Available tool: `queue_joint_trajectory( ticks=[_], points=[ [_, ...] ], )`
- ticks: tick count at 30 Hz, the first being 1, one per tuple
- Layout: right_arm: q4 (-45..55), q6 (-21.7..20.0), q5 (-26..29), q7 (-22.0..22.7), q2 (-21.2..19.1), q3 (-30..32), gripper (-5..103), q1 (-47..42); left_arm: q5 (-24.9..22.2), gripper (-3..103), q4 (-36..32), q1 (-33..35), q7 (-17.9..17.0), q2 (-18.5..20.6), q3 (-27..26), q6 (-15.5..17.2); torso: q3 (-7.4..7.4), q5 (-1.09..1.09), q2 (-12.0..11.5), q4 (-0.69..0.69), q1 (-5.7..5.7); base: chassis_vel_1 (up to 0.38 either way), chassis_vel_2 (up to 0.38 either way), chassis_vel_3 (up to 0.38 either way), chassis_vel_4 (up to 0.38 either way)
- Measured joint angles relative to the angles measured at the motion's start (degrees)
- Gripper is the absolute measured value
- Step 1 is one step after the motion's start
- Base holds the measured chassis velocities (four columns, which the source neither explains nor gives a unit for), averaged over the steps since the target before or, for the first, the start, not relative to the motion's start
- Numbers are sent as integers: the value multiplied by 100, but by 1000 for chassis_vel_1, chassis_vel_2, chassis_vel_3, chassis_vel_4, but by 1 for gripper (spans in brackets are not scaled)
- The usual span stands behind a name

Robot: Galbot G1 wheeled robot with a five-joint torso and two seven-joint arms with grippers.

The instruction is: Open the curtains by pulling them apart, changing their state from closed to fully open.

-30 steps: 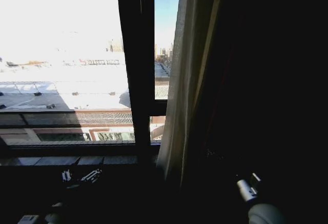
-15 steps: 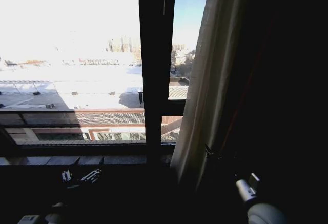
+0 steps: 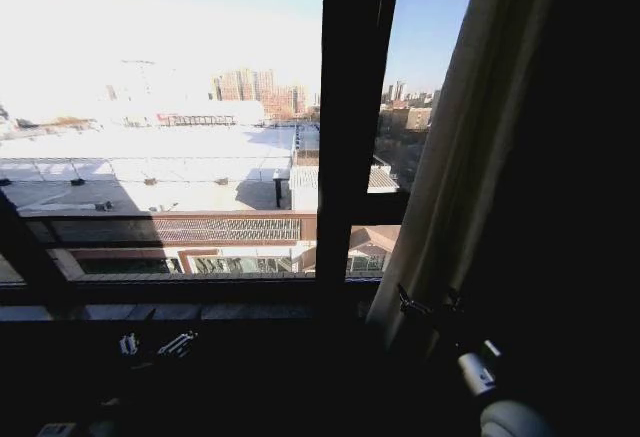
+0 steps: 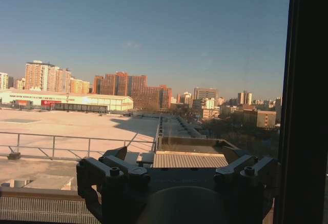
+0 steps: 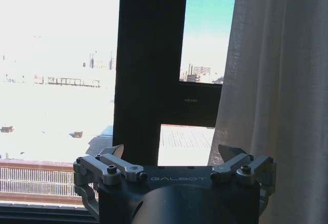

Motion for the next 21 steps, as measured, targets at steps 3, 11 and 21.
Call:
queue_joint_trajectory(
  ticks=[3, 11, 21],
  points=[
    [0, 3, -9, -2, -1, -5, 100, -4, 64, 100, 0, 13, 7, -24, 31, -56, -1, -2, 0, 0, 0, 363, 381, -383, -359],
    [-18, 9, -32, -16, -19, -13, 100, -7, 115, 100, 0, 37, 25, -81, 62, -121, -1, 0, 0, 0, 0, 355, 360, -367, -341],
    [-60, 18, -120, -44, -11, -57, 100, 25, 125, 100, 0, 59, 34, -102, 60, -127, 0, 1, 0, 0, 0, 345, 348, -340, -342]
  ],
)
